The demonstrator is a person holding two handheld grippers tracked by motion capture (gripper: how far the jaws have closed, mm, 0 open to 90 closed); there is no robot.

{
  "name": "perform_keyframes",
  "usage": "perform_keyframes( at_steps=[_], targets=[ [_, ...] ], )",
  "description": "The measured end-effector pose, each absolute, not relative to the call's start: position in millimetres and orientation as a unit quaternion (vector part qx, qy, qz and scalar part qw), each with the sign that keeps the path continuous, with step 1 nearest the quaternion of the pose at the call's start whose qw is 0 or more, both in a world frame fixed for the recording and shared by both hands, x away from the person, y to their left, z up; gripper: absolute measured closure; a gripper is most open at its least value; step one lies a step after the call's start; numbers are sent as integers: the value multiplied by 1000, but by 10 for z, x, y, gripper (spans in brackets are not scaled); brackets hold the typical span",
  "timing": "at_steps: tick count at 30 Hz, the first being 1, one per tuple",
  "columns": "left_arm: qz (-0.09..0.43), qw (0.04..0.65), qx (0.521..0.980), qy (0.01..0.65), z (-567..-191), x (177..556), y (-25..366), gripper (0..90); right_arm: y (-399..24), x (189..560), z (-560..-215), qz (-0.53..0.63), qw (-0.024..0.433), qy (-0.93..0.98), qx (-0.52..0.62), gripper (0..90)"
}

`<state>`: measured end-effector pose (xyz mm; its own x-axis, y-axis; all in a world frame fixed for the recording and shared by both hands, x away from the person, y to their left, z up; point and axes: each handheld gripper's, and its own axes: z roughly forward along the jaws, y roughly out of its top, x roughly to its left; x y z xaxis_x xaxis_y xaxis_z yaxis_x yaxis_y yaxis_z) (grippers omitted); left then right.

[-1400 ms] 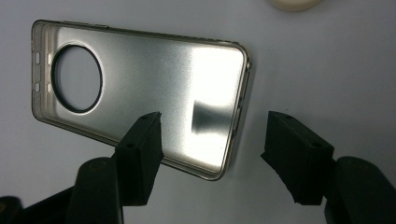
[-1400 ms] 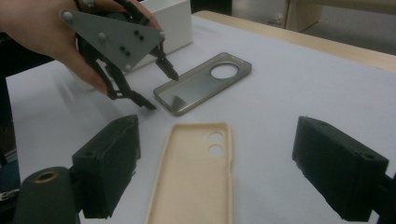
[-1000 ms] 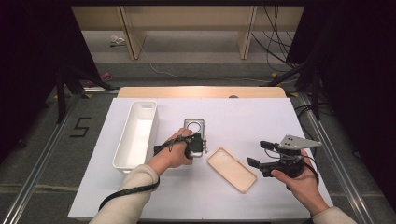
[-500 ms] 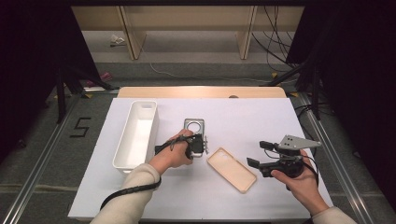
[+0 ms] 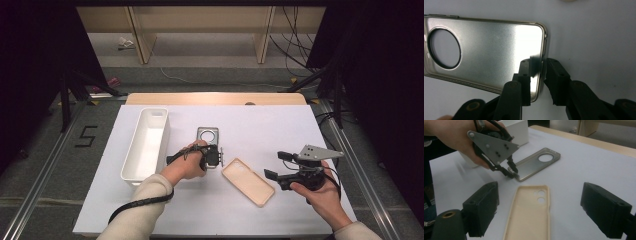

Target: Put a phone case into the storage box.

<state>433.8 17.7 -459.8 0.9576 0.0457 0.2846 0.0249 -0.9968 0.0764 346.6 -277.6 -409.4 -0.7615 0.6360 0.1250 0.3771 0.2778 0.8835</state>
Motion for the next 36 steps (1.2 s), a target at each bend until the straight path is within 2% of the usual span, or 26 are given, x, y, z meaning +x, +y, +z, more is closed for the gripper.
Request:
perform_keyframes(
  at_steps=[20, 23, 36],
  targets=[
    [126, 28, 992, 12, -4590, 4378, 150, 818, -2774, 3465, -4094, 508, 127, 790, 320, 161],
    [128, 24, 991, 8, -4591, 4380, 143, 849, -2776, 3465, -4095, 508, 126, 790, 320, 161],
    [137, 19, 990, -4, -4596, 4365, 126, 869, -2776, 3465, -4095, 508, 127, 790, 319, 161]
  ],
)
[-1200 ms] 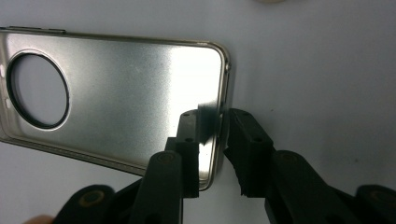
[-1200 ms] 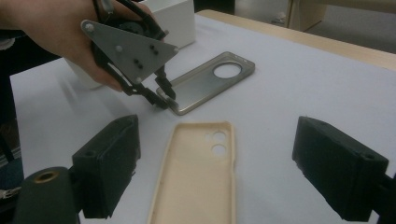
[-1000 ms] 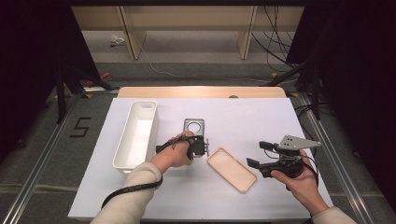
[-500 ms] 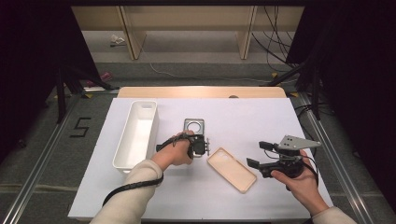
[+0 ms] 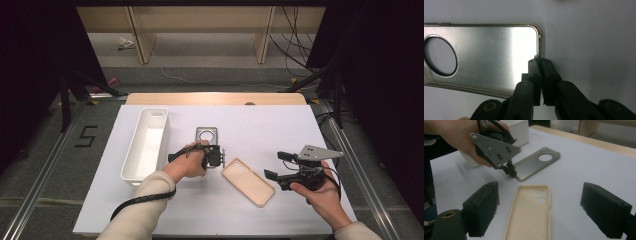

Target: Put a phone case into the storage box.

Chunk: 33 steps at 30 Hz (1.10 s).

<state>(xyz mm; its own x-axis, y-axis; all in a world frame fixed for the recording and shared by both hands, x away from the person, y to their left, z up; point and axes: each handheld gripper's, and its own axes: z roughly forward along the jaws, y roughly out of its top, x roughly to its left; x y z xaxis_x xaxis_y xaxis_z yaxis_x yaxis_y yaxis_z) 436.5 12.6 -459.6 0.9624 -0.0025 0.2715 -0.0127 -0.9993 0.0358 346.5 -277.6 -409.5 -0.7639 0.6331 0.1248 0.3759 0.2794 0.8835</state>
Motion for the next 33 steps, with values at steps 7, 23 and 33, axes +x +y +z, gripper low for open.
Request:
perform_keyframes(
  at_steps=[7, 23, 33],
  targets=[
    [134, 21, 991, -2, -4594, 4355, 137, 883, -2778, 3464, -4092, 509, 127, 789, 320, 161],
    [170, 46, 984, -7, -4490, 4207, 205, 888, -2779, 3470, -4097, 509, 128, 788, 322, 161],
    [191, 61, 980, -6, -4420, 3992, 365, 889, -2765, 3494, -4101, 505, 132, 787, 328, 161]
  ],
)
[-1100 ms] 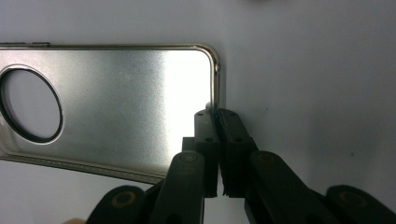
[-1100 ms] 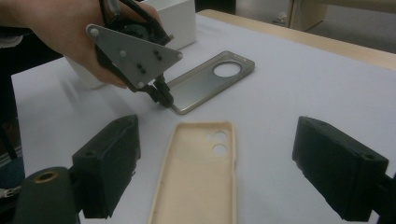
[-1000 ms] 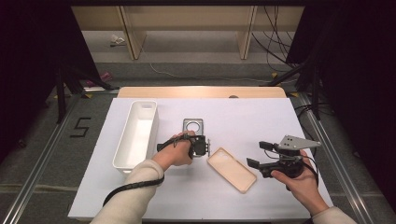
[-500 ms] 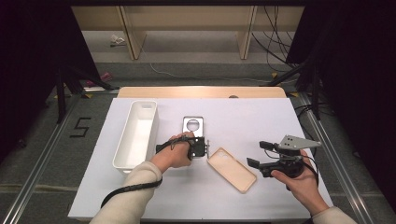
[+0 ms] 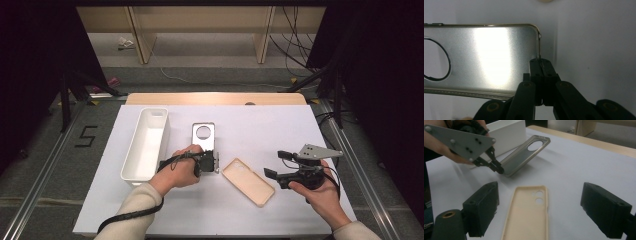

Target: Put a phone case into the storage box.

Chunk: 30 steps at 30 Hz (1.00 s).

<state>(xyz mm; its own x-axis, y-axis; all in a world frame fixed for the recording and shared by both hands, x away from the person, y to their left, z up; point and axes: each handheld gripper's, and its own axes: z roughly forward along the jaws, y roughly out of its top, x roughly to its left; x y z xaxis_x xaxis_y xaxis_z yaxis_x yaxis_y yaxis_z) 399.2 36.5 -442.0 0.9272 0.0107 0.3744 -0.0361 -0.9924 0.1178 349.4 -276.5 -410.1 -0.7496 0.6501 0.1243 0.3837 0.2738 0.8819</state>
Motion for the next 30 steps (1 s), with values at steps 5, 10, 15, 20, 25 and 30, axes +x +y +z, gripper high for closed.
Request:
perform_keyframes(
  at_steps=[5, 10, 15, 20, 25, 30],
  targets=[
    [201, 78, 976, -5, -4407, 3861, 421, 888, -2715, 3529, -4103, 504, 131, 787, 331, 162],
    [213, 81, 974, -13, -4367, 3737, 445, 889, -2644, 3598, -4100, 504, 133, 785, 335, 162],
    [219, 85, 972, -20, -4323, 3650, 437, 889, -2550, 3693, -4071, 508, 133, 780, 341, 163],
    [222, 86, 971, -26, -4305, 3593, 436, 889, -2386, 3851, -4037, 517, 124, 774, 344, 163],
    [231, 86, 969, -34, -4292, 3545, 464, 889, -2176, 4018, -4040, 520, 108, 772, 348, 164],
    [230, 87, 969, -35, -4283, 3477, 473, 889, -1957, 4142, -4057, 515, 96, 777, 349, 168]
  ],
)
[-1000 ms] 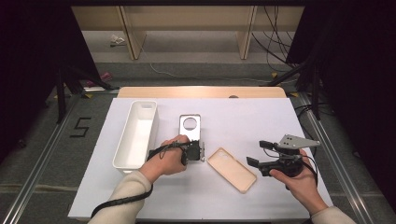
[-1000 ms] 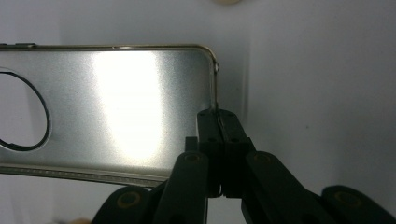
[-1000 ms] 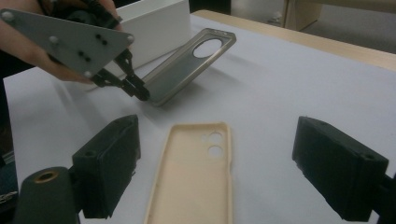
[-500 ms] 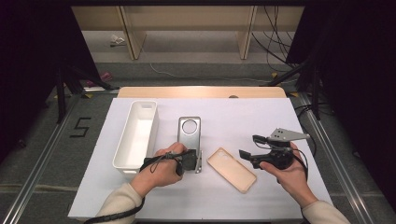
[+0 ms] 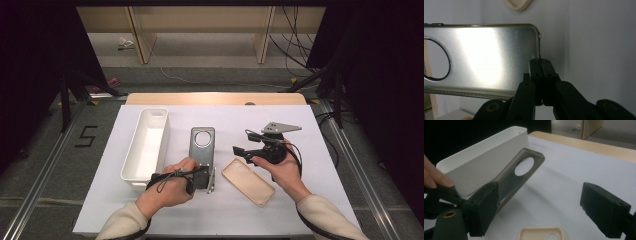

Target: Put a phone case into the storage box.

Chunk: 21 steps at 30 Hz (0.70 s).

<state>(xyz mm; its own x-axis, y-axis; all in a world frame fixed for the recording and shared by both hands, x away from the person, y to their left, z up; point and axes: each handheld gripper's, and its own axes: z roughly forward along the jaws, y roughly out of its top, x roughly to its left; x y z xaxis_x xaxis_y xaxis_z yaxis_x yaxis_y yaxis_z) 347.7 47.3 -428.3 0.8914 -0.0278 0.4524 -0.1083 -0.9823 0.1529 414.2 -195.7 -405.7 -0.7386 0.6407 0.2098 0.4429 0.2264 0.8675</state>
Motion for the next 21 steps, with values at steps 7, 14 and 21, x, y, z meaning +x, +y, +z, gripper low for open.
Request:
perform_keyframes(
  at_steps=[7, 14, 21],
  targets=[
    [232, 90, 968, -42, -4257, 3416, 430, 889, -1714, 4263, -4073, 511, 80, 782, 348, 176],
    [238, 91, 966, -48, -4229, 3382, 398, 889, -1564, 4382, -4134, 502, 57, 786, 355, 239],
    [232, 94, 967, -48, -4237, 3352, 368, 889, -1496, 4513, -4216, 498, 25, 781, 375, 316]
  ],
)
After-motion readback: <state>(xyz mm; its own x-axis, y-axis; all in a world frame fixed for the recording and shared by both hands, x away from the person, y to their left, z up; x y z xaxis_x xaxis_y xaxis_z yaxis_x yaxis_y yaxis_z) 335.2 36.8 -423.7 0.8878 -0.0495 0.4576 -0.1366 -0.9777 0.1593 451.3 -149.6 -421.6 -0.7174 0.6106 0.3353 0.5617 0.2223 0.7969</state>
